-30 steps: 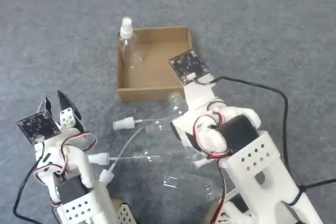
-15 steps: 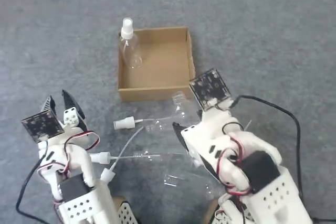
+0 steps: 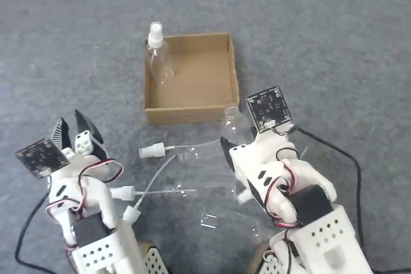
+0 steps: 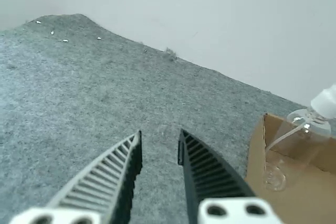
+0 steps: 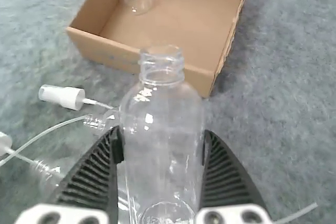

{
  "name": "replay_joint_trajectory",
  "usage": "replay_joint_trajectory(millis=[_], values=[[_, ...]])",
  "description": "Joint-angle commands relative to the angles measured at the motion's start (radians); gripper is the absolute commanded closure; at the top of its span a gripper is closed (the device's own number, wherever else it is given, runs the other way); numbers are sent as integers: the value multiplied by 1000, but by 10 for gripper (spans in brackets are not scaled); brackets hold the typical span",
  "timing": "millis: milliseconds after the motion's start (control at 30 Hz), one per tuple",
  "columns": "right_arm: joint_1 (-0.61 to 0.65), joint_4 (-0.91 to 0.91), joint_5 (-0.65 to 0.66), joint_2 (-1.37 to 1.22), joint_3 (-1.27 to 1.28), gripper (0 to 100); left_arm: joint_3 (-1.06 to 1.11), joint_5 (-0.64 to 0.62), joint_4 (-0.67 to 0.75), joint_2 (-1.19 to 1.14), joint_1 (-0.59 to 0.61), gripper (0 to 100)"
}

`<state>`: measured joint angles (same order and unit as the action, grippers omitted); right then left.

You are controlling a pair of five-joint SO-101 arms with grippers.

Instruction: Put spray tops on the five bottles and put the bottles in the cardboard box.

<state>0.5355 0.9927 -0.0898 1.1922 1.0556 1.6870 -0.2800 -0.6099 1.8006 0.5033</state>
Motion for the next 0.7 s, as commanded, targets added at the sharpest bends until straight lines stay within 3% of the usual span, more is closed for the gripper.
replay_joint_trajectory(millis=[0,167,333,667], values=[[-18,-93,-12,24,20,993,-42,-25,34,11,-3,891],[-18,-162,-48,24,69,993,-122,-23,-35,9,-5,891],[-19,-163,-77,24,69,993,-321,-5,-216,3,-9,891],[-104,-171,-132,24,69,993,-564,95,-468,0,-149,896]])
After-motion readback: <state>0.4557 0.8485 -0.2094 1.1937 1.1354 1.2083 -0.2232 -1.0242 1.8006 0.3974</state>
